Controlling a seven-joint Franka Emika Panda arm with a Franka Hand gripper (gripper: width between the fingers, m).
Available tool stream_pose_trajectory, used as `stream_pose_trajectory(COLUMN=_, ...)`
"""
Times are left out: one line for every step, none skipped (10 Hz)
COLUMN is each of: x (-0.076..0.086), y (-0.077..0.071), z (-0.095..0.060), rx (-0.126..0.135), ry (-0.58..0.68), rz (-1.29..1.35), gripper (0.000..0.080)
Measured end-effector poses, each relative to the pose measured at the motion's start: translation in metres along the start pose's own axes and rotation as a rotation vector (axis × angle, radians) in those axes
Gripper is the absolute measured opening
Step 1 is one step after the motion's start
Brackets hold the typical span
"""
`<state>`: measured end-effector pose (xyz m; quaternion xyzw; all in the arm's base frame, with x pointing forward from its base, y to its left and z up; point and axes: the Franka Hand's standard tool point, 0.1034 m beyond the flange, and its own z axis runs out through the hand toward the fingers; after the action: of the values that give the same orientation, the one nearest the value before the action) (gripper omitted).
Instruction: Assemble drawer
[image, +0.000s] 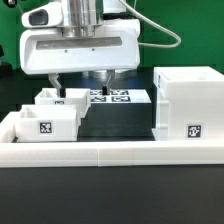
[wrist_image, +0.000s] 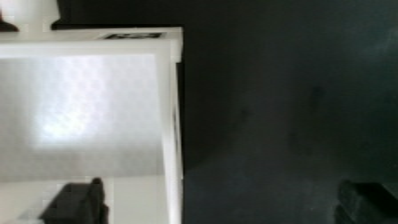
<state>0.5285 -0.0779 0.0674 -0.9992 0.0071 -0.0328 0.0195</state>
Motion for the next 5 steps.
stream_pose_trajectory(x=0.0, y=0.0, z=0.0, rx=0.0, ry=0.0, rz=0.0, gripper=0.0648)
stream_pose_trajectory(x=-0.002, y=0.004, z=0.003, rx=0.0, ry=-0.004, rz=-0.03, gripper=0.0648)
stream_pose_trajectory(x=-0.006, y=0.011, z=0.009, rx=-0.002, ry=-0.013, rz=-0.046, gripper=0.0648)
stream_pose_trajectory(x=-0.009, y=0.014, z=0.017, rx=-0.005, ry=-0.02, rz=-0.052, gripper=0.0648)
stream_pose_trajectory(x=-0.013, y=0.015, z=0.024, rx=-0.006, ry=-0.032, rz=-0.059, gripper=0.0648)
